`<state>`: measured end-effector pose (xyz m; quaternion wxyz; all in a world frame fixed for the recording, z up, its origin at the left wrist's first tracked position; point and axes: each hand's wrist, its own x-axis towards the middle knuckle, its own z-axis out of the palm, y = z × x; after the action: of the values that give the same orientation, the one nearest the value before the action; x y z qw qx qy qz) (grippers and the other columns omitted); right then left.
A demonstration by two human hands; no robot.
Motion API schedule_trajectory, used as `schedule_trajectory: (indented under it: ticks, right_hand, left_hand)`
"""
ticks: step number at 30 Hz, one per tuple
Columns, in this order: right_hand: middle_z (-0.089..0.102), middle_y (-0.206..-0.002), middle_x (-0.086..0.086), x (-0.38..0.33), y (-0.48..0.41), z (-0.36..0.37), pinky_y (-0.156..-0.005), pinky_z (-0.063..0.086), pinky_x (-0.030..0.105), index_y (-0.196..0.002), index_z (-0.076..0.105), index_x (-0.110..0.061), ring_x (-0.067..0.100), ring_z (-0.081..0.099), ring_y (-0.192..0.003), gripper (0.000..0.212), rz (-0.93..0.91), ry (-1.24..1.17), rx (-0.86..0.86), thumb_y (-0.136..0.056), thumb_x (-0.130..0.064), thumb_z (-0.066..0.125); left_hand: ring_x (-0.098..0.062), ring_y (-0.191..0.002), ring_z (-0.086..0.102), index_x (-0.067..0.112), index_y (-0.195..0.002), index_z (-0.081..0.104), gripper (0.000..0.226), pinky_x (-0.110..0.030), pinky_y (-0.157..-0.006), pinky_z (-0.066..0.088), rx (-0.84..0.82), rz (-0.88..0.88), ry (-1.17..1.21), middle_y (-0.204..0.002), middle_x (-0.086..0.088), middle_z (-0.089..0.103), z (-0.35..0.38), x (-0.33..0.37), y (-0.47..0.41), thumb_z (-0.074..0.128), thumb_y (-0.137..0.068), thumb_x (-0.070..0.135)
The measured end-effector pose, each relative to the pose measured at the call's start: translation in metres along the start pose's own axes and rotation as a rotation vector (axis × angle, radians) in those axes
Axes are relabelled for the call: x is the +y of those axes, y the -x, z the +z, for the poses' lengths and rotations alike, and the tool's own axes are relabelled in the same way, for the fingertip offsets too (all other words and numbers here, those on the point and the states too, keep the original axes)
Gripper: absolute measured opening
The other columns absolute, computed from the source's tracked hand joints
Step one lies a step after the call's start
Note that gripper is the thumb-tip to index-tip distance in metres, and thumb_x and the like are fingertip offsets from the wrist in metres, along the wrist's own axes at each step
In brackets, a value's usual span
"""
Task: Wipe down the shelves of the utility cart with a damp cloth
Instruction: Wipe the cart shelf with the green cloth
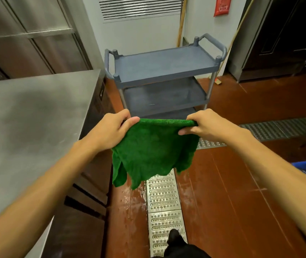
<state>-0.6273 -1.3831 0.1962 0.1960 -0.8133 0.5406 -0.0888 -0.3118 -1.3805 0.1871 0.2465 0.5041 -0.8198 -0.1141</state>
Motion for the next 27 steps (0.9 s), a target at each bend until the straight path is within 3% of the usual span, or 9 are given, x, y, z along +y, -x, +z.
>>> schedule_trajectory:
  ticks: [3,7,10,15,19,24,27]
  right_hand:
    - [0.063,-0.068,-0.003,0.025,-0.023,-0.016,-0.051,0.043,0.032,-0.075,0.063,-0.025,0.015,0.059,-0.064,0.057,-0.027,-0.022,0.018,-0.059,-0.079,0.058]
    - [0.061,-0.062,-0.001,0.052,-0.053,-0.025,-0.048,0.036,0.028,-0.070,0.062,-0.020,0.015,0.057,-0.059,0.071,-0.064,-0.009,0.050,-0.057,-0.089,0.051]
    - [0.055,-0.054,-0.003,0.067,-0.076,-0.028,-0.047,0.032,0.026,-0.061,0.057,-0.021,0.012,0.051,-0.051,0.067,-0.064,-0.027,0.092,-0.062,-0.088,0.049]
    - [0.048,-0.058,0.009,0.086,-0.114,-0.033,-0.053,0.033,0.031,-0.062,0.051,-0.014,0.013,0.044,-0.050,0.071,-0.085,-0.168,0.122,-0.072,-0.084,0.054]
    - [0.054,-0.062,0.000,0.096,-0.153,-0.045,-0.053,0.039,0.028,-0.068,0.057,-0.022,0.006,0.050,-0.053,0.055,-0.054,-0.267,0.072,-0.076,-0.076,0.060]
    - [0.068,-0.084,-0.009,0.112,-0.223,-0.067,-0.073,0.056,0.041,-0.090,0.067,-0.031,0.007,0.065,-0.080,0.021,-0.064,-0.233,0.103,-0.088,-0.051,0.062]
    - [0.069,-0.081,-0.009,0.122,-0.270,-0.081,-0.071,0.054,0.043,-0.092,0.069,-0.031,0.009,0.064,-0.076,0.027,-0.080,-0.165,0.106,-0.090,-0.054,0.057]
  left_hand:
    - [-0.007,-0.057,0.052,0.040,-0.071,0.039,0.043,-0.033,-0.052,0.041,-0.039,0.078,-0.073,-0.055,0.005,0.046,-0.002,-0.011,-0.030,0.038,-0.089,0.080]
    - [-0.007,-0.062,0.051,0.037,-0.073,0.045,0.052,-0.037,-0.056,0.045,-0.139,0.142,-0.164,-0.067,0.010,0.048,-0.002,-0.032,-0.062,0.059,-0.070,0.086]
    - [-0.018,-0.062,0.048,0.024,-0.072,0.046,0.058,-0.045,-0.057,0.047,-0.152,0.109,-0.217,-0.071,0.004,0.044,0.004,-0.046,-0.087,0.064,-0.067,0.079]
    - [-0.016,-0.069,0.050,0.033,-0.077,0.048,0.039,-0.044,-0.062,0.051,-0.150,0.103,-0.207,-0.075,0.013,0.045,0.008,-0.071,-0.132,0.063,-0.073,0.069]
    - [-0.021,-0.080,0.058,0.014,-0.094,0.070,0.047,-0.046,-0.072,0.053,-0.135,0.085,-0.121,-0.088,0.003,0.056,0.008,-0.104,-0.173,0.068,-0.075,0.057]
    - [-0.017,-0.083,0.064,0.017,-0.098,0.074,0.048,-0.046,-0.076,0.054,-0.103,0.087,-0.010,-0.090,0.003,0.067,0.002,-0.147,-0.235,0.072,-0.072,0.057]
    - [-0.012,-0.086,0.069,0.020,-0.097,0.074,0.047,-0.044,-0.076,0.056,-0.152,0.076,0.083,-0.091,0.004,0.073,-0.007,-0.175,-0.277,0.074,-0.071,0.059]
